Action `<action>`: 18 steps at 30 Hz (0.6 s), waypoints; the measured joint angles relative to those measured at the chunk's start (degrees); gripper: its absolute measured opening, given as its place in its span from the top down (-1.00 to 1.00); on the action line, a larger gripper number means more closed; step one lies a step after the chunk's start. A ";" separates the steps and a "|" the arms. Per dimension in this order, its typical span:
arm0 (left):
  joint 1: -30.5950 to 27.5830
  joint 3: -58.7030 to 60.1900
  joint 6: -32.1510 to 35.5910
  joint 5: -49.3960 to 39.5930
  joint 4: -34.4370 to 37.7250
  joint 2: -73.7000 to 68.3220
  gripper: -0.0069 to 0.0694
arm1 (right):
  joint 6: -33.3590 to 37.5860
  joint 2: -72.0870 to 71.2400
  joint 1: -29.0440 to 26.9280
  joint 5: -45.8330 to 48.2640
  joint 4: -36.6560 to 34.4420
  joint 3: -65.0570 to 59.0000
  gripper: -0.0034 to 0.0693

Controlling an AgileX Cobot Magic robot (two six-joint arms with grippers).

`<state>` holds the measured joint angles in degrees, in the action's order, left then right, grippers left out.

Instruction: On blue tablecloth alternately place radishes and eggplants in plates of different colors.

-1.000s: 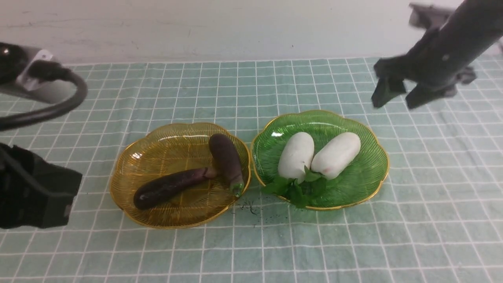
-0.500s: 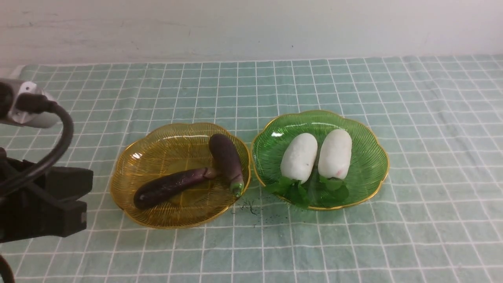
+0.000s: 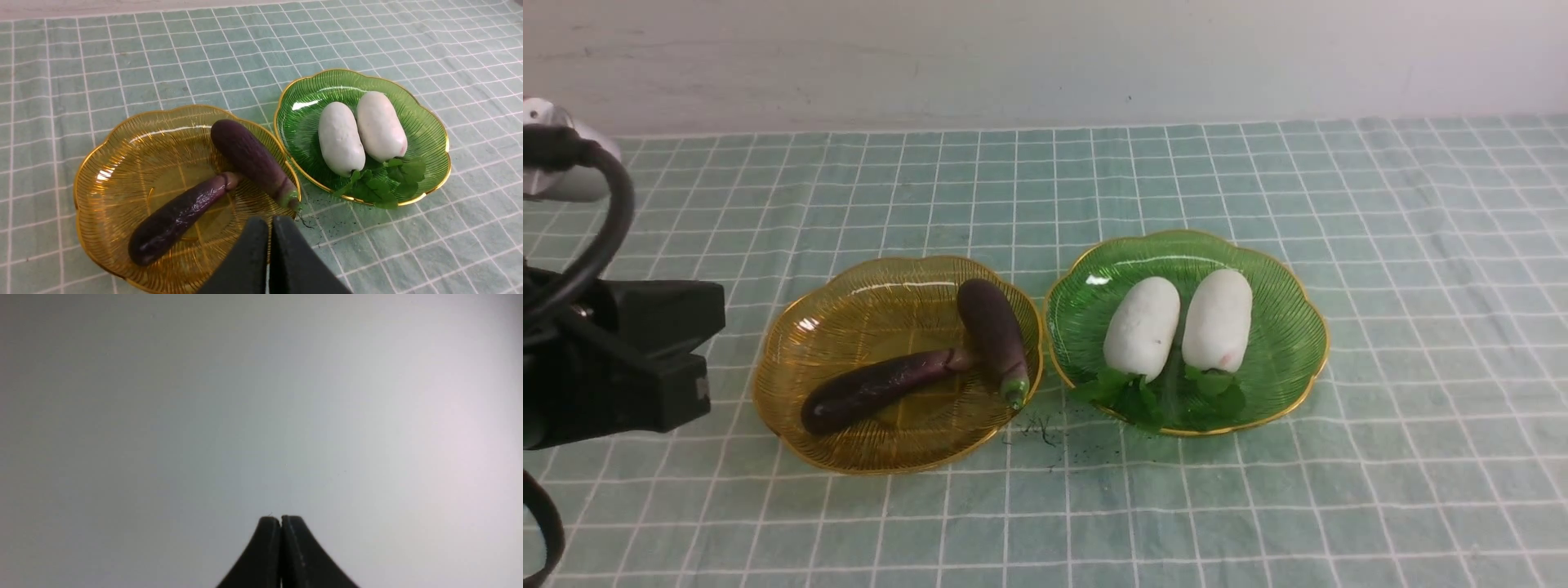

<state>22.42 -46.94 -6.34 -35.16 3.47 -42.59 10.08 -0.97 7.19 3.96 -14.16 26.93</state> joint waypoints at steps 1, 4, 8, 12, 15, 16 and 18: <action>0.00 0.32 0.12 0.00 0.15 0.49 0.84 | 0.06 0.00 0.00 -1.12 0.00 -0.27 0.94; 0.00 3.25 0.38 0.08 0.09 4.47 0.84 | 0.20 0.00 0.00 -2.80 -0.05 -0.56 0.94; 0.00 8.16 0.43 1.24 0.09 11.84 0.84 | 0.20 0.00 0.00 -3.12 -0.05 -0.62 0.94; 0.00 13.40 0.48 2.84 0.15 19.13 0.84 | 0.27 0.00 0.00 -3.12 -0.05 -0.62 0.94; 0.00 15.60 0.53 2.59 0.28 23.22 0.84 | 0.31 0.00 0.00 -3.12 -0.05 -0.62 0.94; 0.00 15.95 0.53 2.59 0.28 24.01 0.84 | 0.31 0.00 0.00 -3.12 -0.05 -0.62 0.94; 0.00 16.45 0.53 2.43 0.28 25.38 0.84 | 0.33 0.00 0.00 -3.12 -0.05 -0.62 0.94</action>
<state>22.42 -30.49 -5.81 -32.73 3.75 -17.21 10.41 -0.97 7.19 0.84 -14.21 26.30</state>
